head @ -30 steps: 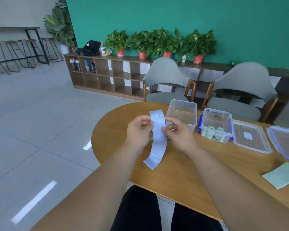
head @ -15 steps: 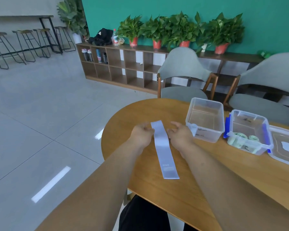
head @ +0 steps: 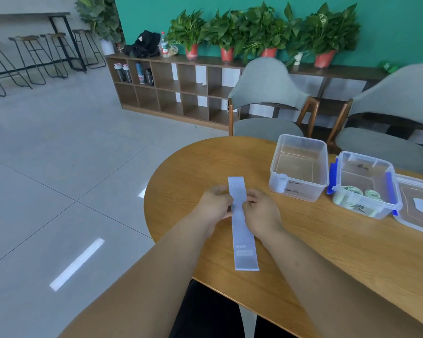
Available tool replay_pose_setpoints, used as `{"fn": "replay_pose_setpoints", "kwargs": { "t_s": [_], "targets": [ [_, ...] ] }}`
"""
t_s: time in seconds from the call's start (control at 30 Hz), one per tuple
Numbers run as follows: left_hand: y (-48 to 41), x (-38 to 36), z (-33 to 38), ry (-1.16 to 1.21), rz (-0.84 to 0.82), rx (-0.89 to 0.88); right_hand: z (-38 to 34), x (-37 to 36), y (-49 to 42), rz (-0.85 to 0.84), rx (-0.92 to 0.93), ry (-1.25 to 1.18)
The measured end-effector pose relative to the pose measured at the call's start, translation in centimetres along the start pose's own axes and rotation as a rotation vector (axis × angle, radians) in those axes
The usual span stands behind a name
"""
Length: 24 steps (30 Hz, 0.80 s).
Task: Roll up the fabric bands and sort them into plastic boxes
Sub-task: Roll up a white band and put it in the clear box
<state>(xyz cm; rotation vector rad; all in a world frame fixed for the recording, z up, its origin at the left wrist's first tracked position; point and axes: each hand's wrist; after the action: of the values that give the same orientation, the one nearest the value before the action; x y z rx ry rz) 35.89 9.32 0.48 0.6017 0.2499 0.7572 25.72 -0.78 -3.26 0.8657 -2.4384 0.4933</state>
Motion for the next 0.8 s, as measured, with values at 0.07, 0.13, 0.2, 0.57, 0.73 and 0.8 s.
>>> {"fn": "replay_pose_setpoints", "kwargs": {
  "t_s": [0.07, 0.13, 0.2, 0.57, 0.73, 0.8],
  "targets": [
    [0.2, -0.2, -0.2, -0.017, 0.002, 0.000, 0.4, 0.2, 0.7, 0.039, 0.003, 0.048],
    [0.1, -0.4, 0.0, -0.038, 0.058, -0.018, 0.3, 0.8, 0.5, 0.054, -0.021, 0.090],
    [-0.1, -0.7, 0.3, -0.017, 0.068, -0.024, 0.2, 1.2, -0.7, 0.013, -0.041, 0.081],
    [-0.6, -2.2, 2.4, 0.156, -0.015, 0.024, 0.7, 2.3, -3.8, -0.189, -0.040, -0.058],
    [0.3, -1.2, 0.3, 0.132, 0.013, 0.000, 1.5, 2.4, -0.9, -0.096, -0.002, 0.049],
    [1.2, -1.5, -0.1, 0.139, -0.026, -0.003, 1.5, 2.3, 0.0, -0.116, -0.008, 0.011]
  ]
}}
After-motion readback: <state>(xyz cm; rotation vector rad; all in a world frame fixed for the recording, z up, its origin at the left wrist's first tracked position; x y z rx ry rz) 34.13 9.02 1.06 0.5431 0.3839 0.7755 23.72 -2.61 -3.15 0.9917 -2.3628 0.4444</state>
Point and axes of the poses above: each hand's wrist, its own y-axis away from the middle knuckle, its own x-axis out of the back of the hand, z = x × y, and after that the axes turned 13 degrees about x, right-handed
